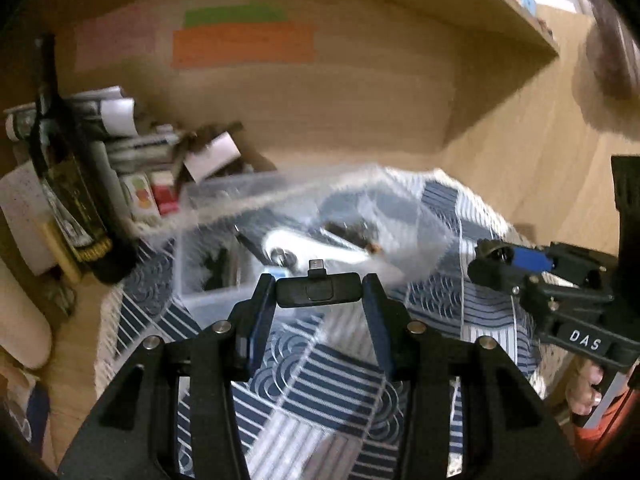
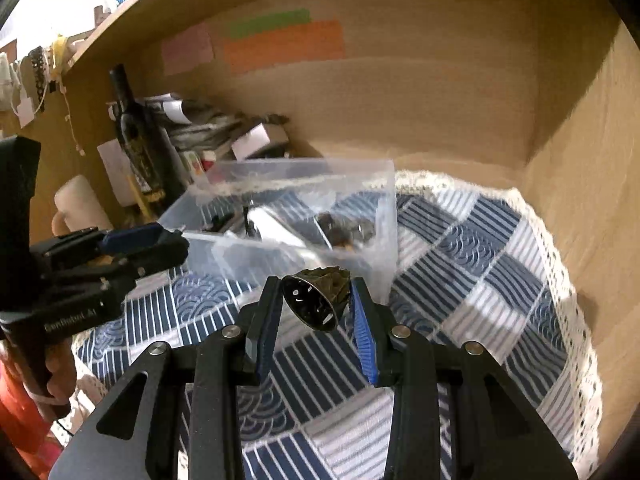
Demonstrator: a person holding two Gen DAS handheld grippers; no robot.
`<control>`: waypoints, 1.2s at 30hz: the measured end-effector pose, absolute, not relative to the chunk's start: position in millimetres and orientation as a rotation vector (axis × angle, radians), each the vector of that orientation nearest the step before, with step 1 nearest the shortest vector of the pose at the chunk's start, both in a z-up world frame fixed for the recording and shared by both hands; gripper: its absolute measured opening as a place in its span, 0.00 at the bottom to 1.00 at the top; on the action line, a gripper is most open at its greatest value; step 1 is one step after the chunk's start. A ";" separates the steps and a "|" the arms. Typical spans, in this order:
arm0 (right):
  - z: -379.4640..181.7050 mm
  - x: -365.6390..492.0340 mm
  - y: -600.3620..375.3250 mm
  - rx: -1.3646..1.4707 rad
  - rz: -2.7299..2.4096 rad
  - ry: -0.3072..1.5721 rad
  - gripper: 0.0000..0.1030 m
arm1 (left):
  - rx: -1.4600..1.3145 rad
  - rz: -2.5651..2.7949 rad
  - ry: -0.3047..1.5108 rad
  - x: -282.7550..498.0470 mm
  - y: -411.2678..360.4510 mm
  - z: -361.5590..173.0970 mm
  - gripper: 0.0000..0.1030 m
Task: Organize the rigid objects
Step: 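Lower the knob and clip into the clear box and open both tools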
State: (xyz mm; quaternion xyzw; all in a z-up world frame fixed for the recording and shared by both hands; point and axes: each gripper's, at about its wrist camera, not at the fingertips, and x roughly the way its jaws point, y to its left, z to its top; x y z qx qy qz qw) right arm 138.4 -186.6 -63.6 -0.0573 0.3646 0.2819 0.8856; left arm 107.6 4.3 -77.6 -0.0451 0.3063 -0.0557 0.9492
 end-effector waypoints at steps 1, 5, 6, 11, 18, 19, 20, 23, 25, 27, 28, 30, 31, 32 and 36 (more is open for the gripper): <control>-61.1 141.4 -183.9 -0.123 0.588 0.750 0.31 | -0.097 -0.110 0.617 110.0 7.3 -75.3 0.43; -53.0 155.6 -173.8 -0.131 0.602 0.726 0.31 | -0.104 -0.083 0.612 120.6 20.5 -69.7 0.43; -51.8 158.6 -172.2 -0.136 0.607 0.722 0.31 | -0.109 -0.077 0.617 125.2 24.4 -69.5 0.43; -51.0 177.6 -155.0 -0.172 0.619 0.716 0.31 | -0.123 -0.083 0.664 146.5 34.3 -75.9 0.43; -77.1 206.9 -131.0 -0.243 0.607 0.783 0.31 | -0.107 -0.100 0.750 175.0 29.9 -100.4 0.43; -80.8 209.7 -129.1 -0.250 0.605 0.793 0.31 | -0.105 -0.104 0.757 177.9 28.6 -102.5 0.43; -85.1 212.9 -127.0 -0.254 0.606 0.806 0.31 | -0.103 -0.108 0.765 181.1 27.3 -104.8 0.43; -94.9 221.0 -123.2 -0.256 0.608 0.836 0.31 | -0.097 -0.122 0.783 188.8 23.7 -110.6 0.43; -99.9 224.4 -122.0 -0.254 0.602 0.846 0.31 | -0.091 -0.129 0.791 193.0 21.5 -113.7 0.43; -103.0 226.6 -121.9 -0.253 0.601 0.858 0.31 | -0.089 -0.130 0.793 195.3 20.4 -114.5 0.43; -104.5 227.2 -121.6 -0.255 0.597 0.861 0.31 | -0.090 -0.132 0.795 196.2 20.5 -114.6 0.43; -106.2 227.7 -120.0 -0.261 0.595 0.864 0.31 | -0.097 -0.132 0.813 198.6 20.9 -114.8 0.43; -106.5 227.2 -119.5 -0.263 0.597 0.863 0.31 | -0.098 -0.129 0.815 198.9 21.4 -114.5 0.43; -106.1 226.0 -119.1 -0.265 0.596 0.857 0.31 | -0.097 -0.126 0.817 199.0 21.7 -114.1 0.44; -100.3 220.1 -118.1 -0.267 0.603 0.835 0.41 | -0.103 -0.119 0.807 195.4 23.3 -108.5 0.48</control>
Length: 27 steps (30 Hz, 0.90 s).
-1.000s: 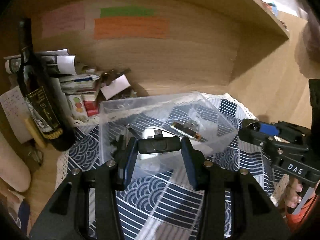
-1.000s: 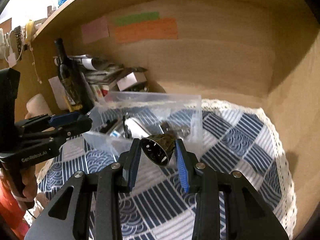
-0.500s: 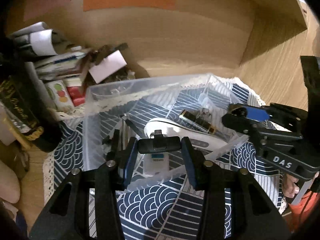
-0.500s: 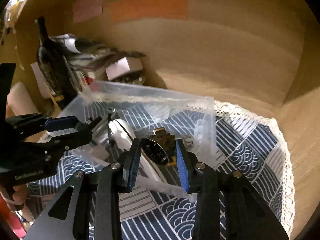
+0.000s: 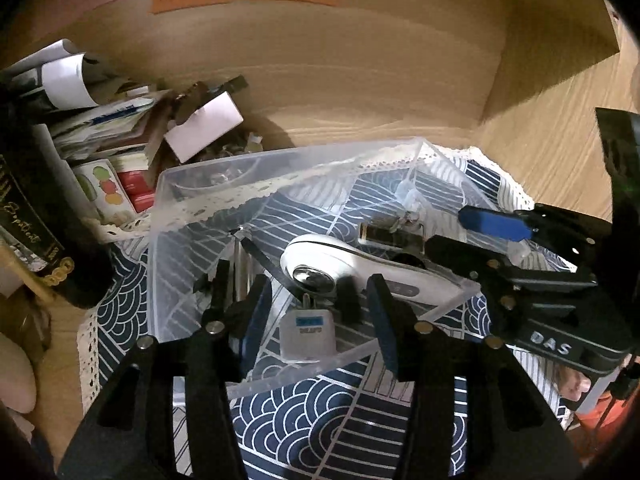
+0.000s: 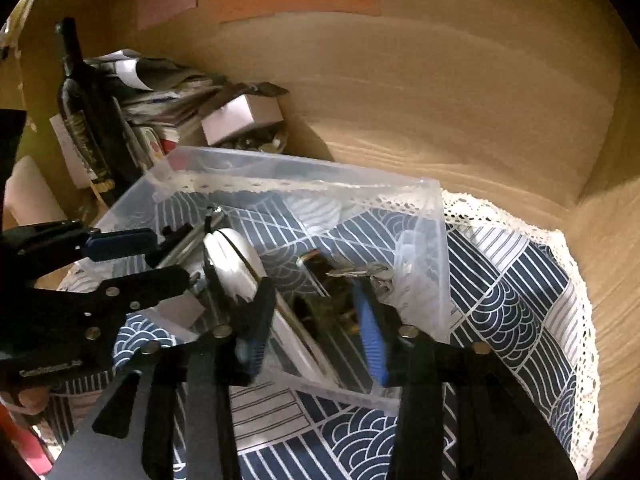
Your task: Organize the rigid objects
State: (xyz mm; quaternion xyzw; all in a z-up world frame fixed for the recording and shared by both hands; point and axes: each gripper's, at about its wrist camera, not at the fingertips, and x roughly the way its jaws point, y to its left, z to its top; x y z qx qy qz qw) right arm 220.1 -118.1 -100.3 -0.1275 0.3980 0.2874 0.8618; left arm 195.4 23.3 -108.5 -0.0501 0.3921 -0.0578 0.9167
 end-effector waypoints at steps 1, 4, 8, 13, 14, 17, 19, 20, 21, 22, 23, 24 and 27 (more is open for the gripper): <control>-96.4 217.3 -118.8 -0.265 0.605 0.820 0.45 | -0.104 -0.119 0.801 193.4 23.7 -105.9 0.49; -81.1 206.3 -121.0 -0.269 0.609 0.765 0.47 | -0.102 -0.118 0.771 184.2 24.6 -95.3 0.51; -60.7 190.1 -127.2 -0.250 0.619 0.700 0.55 | -0.089 -0.108 0.690 163.1 24.5 -73.4 0.62; -36.5 163.4 -142.3 -0.191 0.637 0.625 0.63 | -0.086 -0.103 0.601 133.5 25.1 -47.5 0.64; -32.0 158.5 -145.3 -0.181 0.638 0.610 0.66 | -0.090 -0.102 0.587 127.5 25.2 -42.7 0.64; -17.5 141.1 -155.6 -0.152 0.633 0.555 0.72 | -0.092 -0.095 0.538 107.2 24.0 -30.3 0.68; -8.6 130.0 -162.7 -0.132 0.633 0.522 0.75 | -0.089 -0.081 0.502 94.5 22.5 -23.9 0.86; -4.3 124.8 -165.9 -0.123 0.634 0.509 0.77 | -0.086 -0.073 0.480 88.1 21.6 -21.1 0.87; 0.2 119.0 -169.2 -0.114 0.633 0.495 0.78 | -0.078 -0.064 0.457 81.0 20.2 -17.8 0.87; 3.4 114.3 -170.9 -0.111 0.631 0.484 0.79 | -0.068 -0.058 0.442 74.4 18.6 -14.7 0.87; 6.6 109.6 -172.6 -0.109 0.628 0.471 0.79 | -0.063 -0.057 0.430 69.1 17.6 -12.4 0.87; 9.6 104.6 -174.9 -0.108 0.623 0.460 0.79 | -0.061 -0.059 0.421 64.3 15.8 -10.2 0.87; 12.9 94.5 -181.1 -0.100 0.616 0.443 0.81 | -0.074 -0.061 0.435 49.8 11.9 -5.1 0.89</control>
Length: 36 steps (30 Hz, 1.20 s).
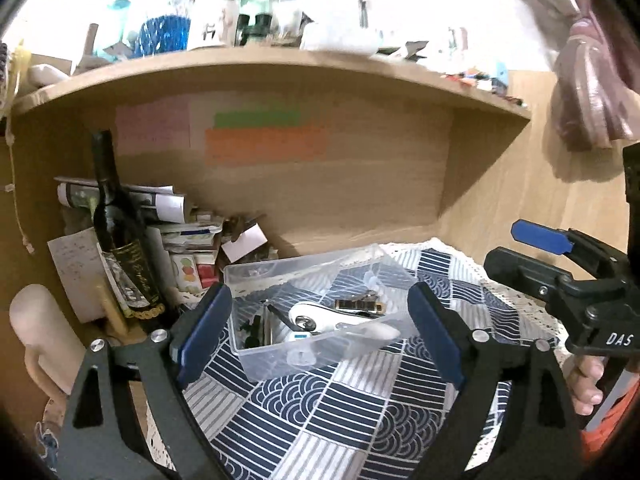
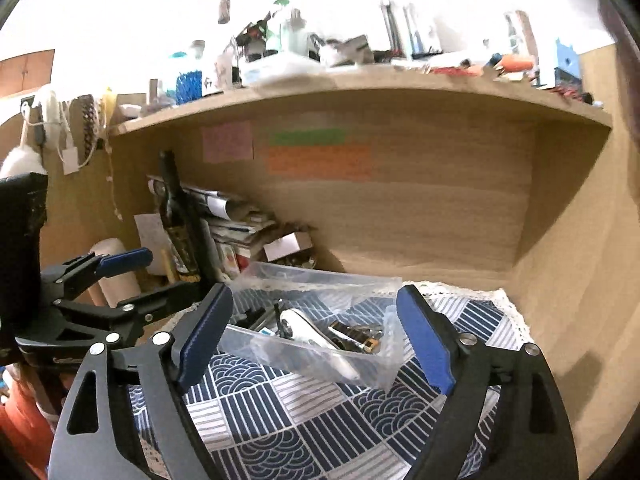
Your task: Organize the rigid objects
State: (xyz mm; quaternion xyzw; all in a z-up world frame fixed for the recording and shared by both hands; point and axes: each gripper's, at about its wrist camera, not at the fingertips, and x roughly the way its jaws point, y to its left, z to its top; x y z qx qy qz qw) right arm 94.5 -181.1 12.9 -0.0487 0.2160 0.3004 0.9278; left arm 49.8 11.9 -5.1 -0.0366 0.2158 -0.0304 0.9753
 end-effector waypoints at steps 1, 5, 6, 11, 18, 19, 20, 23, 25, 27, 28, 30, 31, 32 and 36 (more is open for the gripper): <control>13.5 91.3 -182.9 -0.096 0.613 0.440 0.82 | -0.072 -0.062 0.430 46.1 10.9 -4.4 0.92; 13.2 80.4 -190.3 -0.085 0.601 0.431 0.88 | -0.068 -0.052 0.406 31.2 6.4 -2.0 0.96; 12.9 77.6 -192.5 -0.085 0.593 0.429 0.89 | -0.069 -0.053 0.404 28.3 5.5 -1.8 0.96; 12.4 70.8 -199.5 -0.067 0.584 0.431 0.94 | -0.081 -0.061 0.394 16.8 4.1 0.6 0.97; 11.9 64.4 -203.1 -0.062 0.585 0.428 0.94 | -0.078 -0.057 0.382 10.3 2.5 2.8 0.98; 12.1 63.8 -203.1 -0.063 0.586 0.427 0.94 | -0.078 -0.056 0.381 9.9 2.6 2.9 0.98; 12.0 62.6 -202.7 -0.063 0.585 0.426 0.94 | -0.079 -0.057 0.381 9.6 3.0 2.8 0.98; 12.3 60.6 -202.4 -0.065 0.589 0.424 0.94 | -0.080 -0.057 0.381 9.3 3.1 3.0 0.98; 12.6 59.6 -201.9 -0.067 0.590 0.422 0.94 | -0.078 -0.056 0.380 9.4 3.1 3.0 0.98; 12.9 58.7 -201.5 -0.069 0.594 0.420 0.94 | -0.076 -0.055 0.378 8.8 2.8 3.2 0.98; 13.2 58.3 -201.3 -0.070 0.595 0.419 0.94 | -0.076 -0.055 0.377 8.7 2.5 3.3 0.98; 13.6 57.2 -200.6 -0.072 0.596 0.416 0.94 | -0.078 -0.058 0.378 8.4 2.1 3.4 0.98; 13.8 57.1 -200.2 -0.075 0.596 0.416 0.94 | -0.079 -0.057 0.378 8.1 1.6 3.8 0.98; 13.9 57.0 -199.7 -0.077 0.596 0.415 0.94 | -0.078 -0.057 0.378 8.0 1.4 3.7 0.98; 13.7 56.7 -199.3 -0.077 0.600 0.416 0.94 | -0.077 -0.056 0.378 8.3 1.9 3.9 0.98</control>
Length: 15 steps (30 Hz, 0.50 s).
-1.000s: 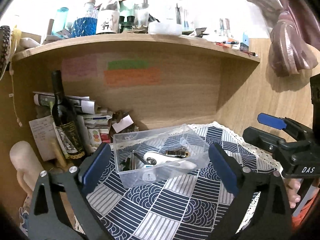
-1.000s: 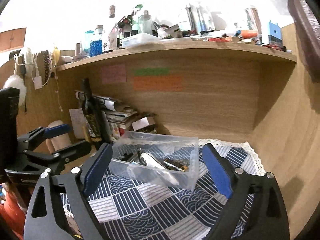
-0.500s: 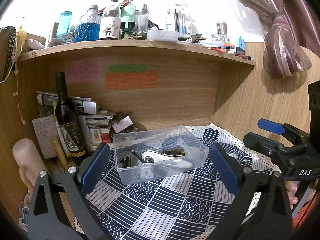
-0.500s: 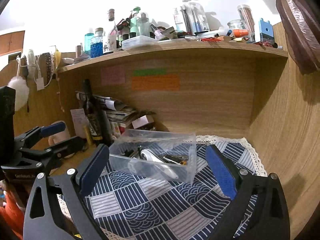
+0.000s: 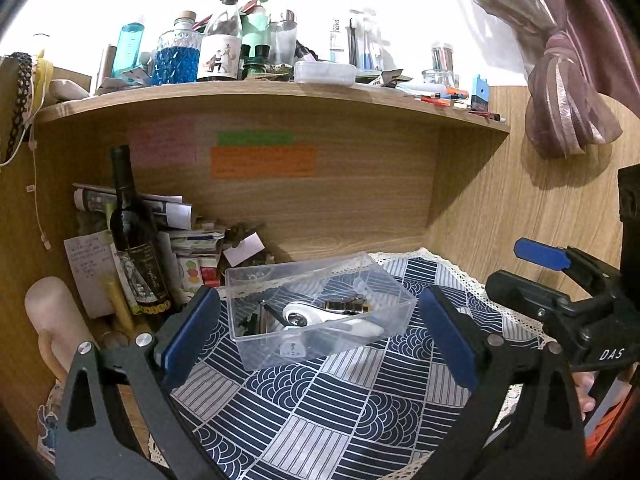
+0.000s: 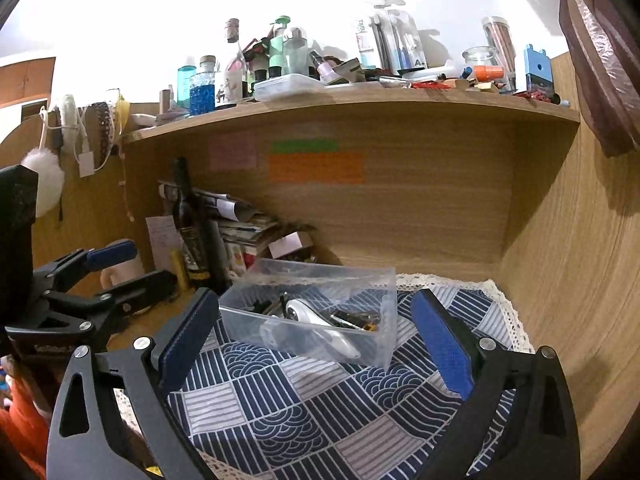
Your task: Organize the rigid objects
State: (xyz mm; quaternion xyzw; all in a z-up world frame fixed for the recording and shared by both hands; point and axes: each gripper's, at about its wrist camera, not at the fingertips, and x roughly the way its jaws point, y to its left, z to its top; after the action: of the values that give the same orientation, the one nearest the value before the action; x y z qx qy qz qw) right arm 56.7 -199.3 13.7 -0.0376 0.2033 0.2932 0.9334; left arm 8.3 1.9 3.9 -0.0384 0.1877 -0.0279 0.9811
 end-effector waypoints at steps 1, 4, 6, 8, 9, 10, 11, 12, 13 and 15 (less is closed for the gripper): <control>13.6 56.4 -199.1 -0.077 0.600 0.416 0.94 | -0.076 -0.055 0.378 8.1 1.7 4.0 0.98; 13.6 56.2 -198.6 -0.081 0.600 0.417 0.94 | -0.078 -0.053 0.378 8.0 1.2 4.0 0.98; 13.7 55.8 -198.2 -0.082 0.599 0.417 0.95 | -0.080 -0.052 0.379 7.8 0.7 4.2 0.98; 13.7 55.6 -198.4 -0.081 0.597 0.416 0.96 | -0.079 -0.050 0.377 7.9 0.4 4.2 0.98; 13.6 56.3 -198.9 -0.080 0.600 0.417 0.97 | -0.079 -0.050 0.376 7.5 0.2 4.3 0.98; 13.7 56.3 -198.9 -0.079 0.600 0.417 0.97 | -0.079 -0.048 0.376 7.8 0.2 4.2 0.98; 13.6 56.1 -199.4 -0.078 0.599 0.417 0.97 | -0.079 -0.050 0.376 7.7 0.2 4.1 0.98; 13.6 56.4 -199.7 -0.079 0.600 0.417 0.97 | -0.079 -0.051 0.375 7.3 0.1 4.1 0.98; 13.7 56.5 -199.9 -0.080 0.600 0.416 0.97 | -0.079 -0.053 0.375 7.1 0.0 4.0 0.98; 13.9 56.8 -200.9 -0.079 0.601 0.415 0.97 | -0.080 -0.054 0.374 6.8 0.1 4.1 0.98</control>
State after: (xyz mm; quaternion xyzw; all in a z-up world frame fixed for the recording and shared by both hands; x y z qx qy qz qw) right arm 56.8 -200.9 13.9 -0.0387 0.2027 0.2936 0.9334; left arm 6.8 0.1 4.1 -0.0396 0.1859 -0.0267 0.9814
